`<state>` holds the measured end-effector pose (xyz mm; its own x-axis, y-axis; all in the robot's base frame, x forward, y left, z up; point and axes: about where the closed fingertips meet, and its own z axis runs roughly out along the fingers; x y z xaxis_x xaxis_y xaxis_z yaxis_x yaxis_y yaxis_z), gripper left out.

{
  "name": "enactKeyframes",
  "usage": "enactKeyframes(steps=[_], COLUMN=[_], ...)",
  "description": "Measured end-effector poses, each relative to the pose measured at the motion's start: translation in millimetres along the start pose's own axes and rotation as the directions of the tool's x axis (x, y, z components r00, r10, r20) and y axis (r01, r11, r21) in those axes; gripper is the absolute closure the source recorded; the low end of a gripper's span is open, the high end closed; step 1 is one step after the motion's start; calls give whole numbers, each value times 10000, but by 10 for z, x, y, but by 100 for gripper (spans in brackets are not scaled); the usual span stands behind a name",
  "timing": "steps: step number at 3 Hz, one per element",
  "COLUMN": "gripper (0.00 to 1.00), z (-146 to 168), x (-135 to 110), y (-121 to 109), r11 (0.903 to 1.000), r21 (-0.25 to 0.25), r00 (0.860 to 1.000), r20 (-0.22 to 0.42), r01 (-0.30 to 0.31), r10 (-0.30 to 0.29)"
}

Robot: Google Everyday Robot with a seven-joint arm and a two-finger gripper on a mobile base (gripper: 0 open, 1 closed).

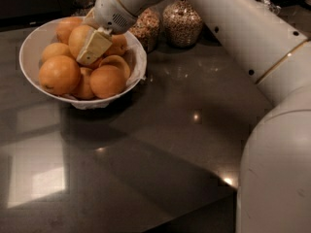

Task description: Pick orange from white bowl

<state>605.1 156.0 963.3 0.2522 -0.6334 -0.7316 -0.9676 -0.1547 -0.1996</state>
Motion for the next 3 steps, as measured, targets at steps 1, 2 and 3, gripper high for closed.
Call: enactKeyframes(steps=[1,2,3], gripper=[100,100,100], z=[-274,-505,-504], x=[-127,-182,-182], y=[15,52,52], r11=[9985,9955,9955], r21=[279,548,547], r00=[9961,9903,9903], r20=[724,1116,1116], r01=[477,774,774], r10=[-496,-831,-831])
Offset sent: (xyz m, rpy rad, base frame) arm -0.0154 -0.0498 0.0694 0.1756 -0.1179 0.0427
